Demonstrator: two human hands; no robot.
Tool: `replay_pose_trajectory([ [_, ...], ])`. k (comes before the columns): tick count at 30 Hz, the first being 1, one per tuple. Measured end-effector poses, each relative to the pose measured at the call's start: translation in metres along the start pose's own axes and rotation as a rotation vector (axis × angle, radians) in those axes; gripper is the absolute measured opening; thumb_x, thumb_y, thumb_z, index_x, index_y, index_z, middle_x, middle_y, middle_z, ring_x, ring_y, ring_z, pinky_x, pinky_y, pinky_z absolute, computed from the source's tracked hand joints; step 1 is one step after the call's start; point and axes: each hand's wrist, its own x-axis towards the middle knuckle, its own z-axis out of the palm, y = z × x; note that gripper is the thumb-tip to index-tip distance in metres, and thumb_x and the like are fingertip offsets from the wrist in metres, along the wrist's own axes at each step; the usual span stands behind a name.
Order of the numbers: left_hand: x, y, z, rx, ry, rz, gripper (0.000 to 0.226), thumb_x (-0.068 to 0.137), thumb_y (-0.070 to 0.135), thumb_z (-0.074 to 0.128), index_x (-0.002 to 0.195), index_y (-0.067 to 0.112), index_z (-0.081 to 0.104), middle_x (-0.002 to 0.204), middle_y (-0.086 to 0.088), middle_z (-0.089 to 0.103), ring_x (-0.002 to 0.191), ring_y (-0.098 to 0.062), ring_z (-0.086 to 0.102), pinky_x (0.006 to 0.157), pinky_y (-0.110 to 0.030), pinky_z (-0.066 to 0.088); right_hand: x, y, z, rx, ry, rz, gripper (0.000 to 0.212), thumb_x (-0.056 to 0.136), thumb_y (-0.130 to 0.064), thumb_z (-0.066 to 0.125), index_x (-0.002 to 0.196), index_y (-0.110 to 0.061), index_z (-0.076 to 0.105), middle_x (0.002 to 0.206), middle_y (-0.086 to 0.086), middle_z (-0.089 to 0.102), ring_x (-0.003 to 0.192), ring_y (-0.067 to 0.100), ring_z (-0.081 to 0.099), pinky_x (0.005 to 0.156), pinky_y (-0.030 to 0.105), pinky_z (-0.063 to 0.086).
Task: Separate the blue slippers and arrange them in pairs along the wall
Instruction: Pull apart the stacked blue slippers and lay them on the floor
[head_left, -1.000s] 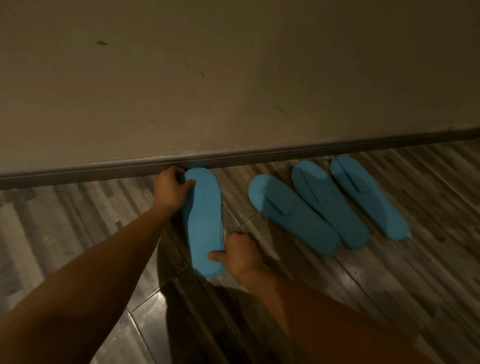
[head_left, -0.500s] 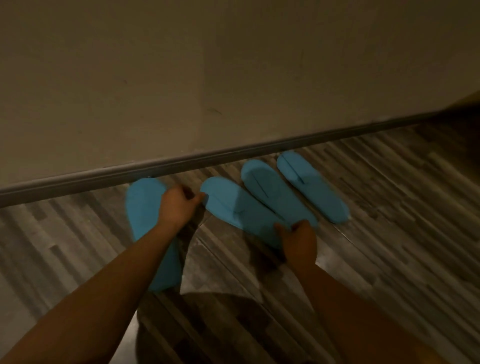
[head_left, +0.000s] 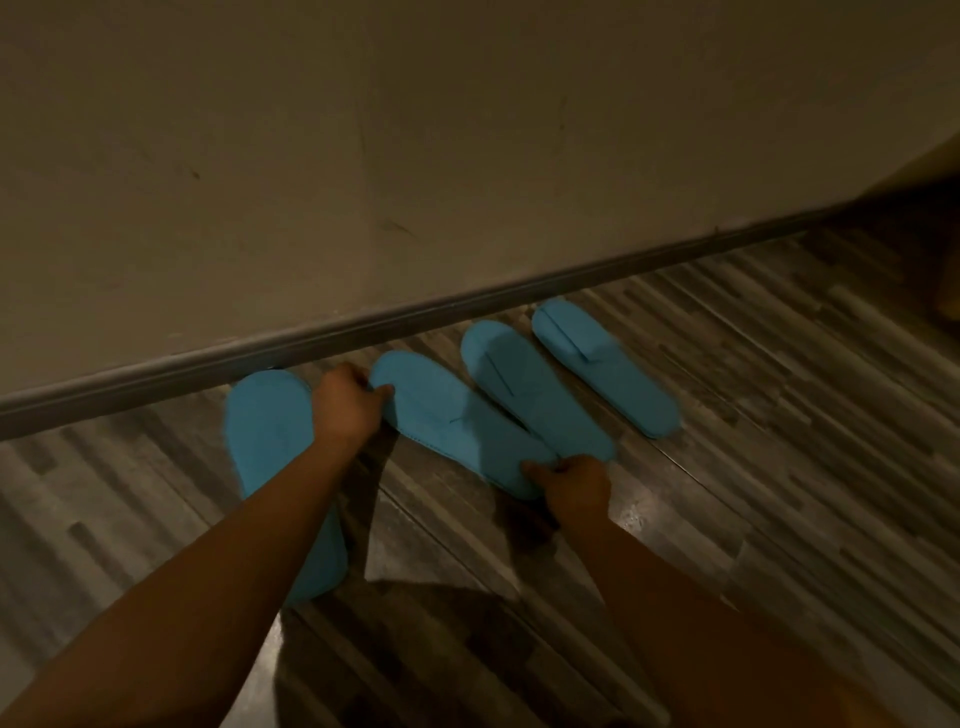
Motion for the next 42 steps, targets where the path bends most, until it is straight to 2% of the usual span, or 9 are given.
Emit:
replay_pose_trajectory([
  [6,0.018,-0.005,-0.041,-0.01,0.024,0.081,0.029,0.084,0.02,0.078,0.106,0.003,0.069,0.093,-0.013,0.07,0.089,-0.025,0.063,0.075,-0.031,0.043,-0.042,-0.008,0.025,0.004,-0.321,-0.017,0.031,0.076,-0.033,0.085,0.075,-0.01,0.063,0.07,0.001,0.064,0.061,0.013,0.061,0.066,0.028,0.055],
  [11,0.032,-0.017,-0.055,0.11,0.0,0.143,0.035,0.087,0.022,0.075,0.115,0.002,0.068,0.104,-0.02,0.072,0.1,-0.036,0.066,0.084,-0.039,0.05,-0.065,-0.009,0.061,-0.024,-0.532,-0.075,0.09,0.058,-0.073,0.079,0.121,-0.009,0.068,0.12,0.004,0.071,0.101,0.017,0.068,0.093,0.038,0.056],
  [16,0.032,-0.022,-0.051,0.344,0.099,0.229,0.026,0.087,0.03,0.073,0.104,0.01,0.074,0.1,-0.016,0.073,0.1,-0.039,0.065,0.082,-0.045,0.047,-0.076,-0.018,0.083,-0.293,-0.496,-0.005,0.093,0.069,-0.07,0.071,0.141,-0.016,0.05,0.14,0.006,0.057,0.122,0.028,0.057,0.105,0.043,0.046],
  [24,0.029,-0.044,-0.044,0.363,0.121,0.243,0.025,0.086,0.031,0.07,0.107,0.018,0.069,0.108,-0.013,0.07,0.109,-0.04,0.056,0.084,-0.049,0.043,-0.075,-0.018,0.096,-0.49,-0.57,-0.106,0.134,0.027,-0.107,0.04,0.133,-0.026,0.054,0.13,0.0,0.063,0.112,0.021,0.061,0.1,0.046,0.05],
  [27,0.011,-0.062,-0.061,0.231,0.107,0.326,0.04,0.088,0.042,0.06,0.118,0.015,0.066,0.12,-0.015,0.066,0.115,-0.039,0.057,0.094,-0.049,0.044,-0.075,-0.025,0.084,-0.485,-0.592,-0.248,0.082,0.055,-0.089,0.056,0.091,-0.016,0.065,0.083,-0.001,0.063,0.074,0.016,0.059,0.081,0.043,0.057],
  [29,-0.012,-0.082,-0.076,0.223,0.082,0.386,0.057,0.088,0.048,0.056,0.131,0.011,0.06,0.135,-0.017,0.059,0.127,-0.038,0.052,0.105,-0.051,0.042,-0.073,-0.035,0.075,-0.432,-0.523,-0.413,0.056,0.079,-0.063,0.067,0.106,-0.014,0.065,0.1,0.002,0.067,0.088,0.019,0.063,0.086,0.041,0.055],
  [34,-0.063,-0.133,-0.098,0.544,-0.155,0.557,0.1,0.079,0.082,0.048,0.157,0.024,0.025,0.168,-0.006,0.012,0.154,-0.029,0.01,0.121,-0.055,0.018,-0.063,-0.07,0.073,-0.733,-0.526,-0.967,0.096,0.079,-0.055,0.071,0.154,-0.02,0.022,0.16,0.006,0.027,0.144,0.026,0.028,0.117,0.049,0.03],
  [37,-0.073,-0.15,-0.096,0.675,-0.249,0.567,0.117,0.07,0.093,0.043,0.16,0.026,0.012,0.169,-0.004,-0.003,0.155,-0.025,-0.004,0.123,-0.055,0.011,-0.057,-0.068,0.083,-0.823,-0.568,-1.007,0.109,0.078,-0.054,0.074,0.157,-0.025,0.006,0.167,-0.001,-0.002,0.153,0.024,-0.002,0.121,0.049,0.011],
  [42,-0.074,-0.156,-0.094,0.707,-0.283,0.537,0.121,0.068,0.095,0.041,0.16,0.027,0.003,0.168,-0.004,-0.01,0.154,-0.024,-0.01,0.125,-0.051,0.004,-0.058,-0.062,0.098,-0.879,-0.564,-0.945,0.111,0.075,-0.056,0.074,0.157,-0.025,0.005,0.167,-0.002,-0.004,0.153,0.026,-0.004,0.121,0.058,0.017],
])
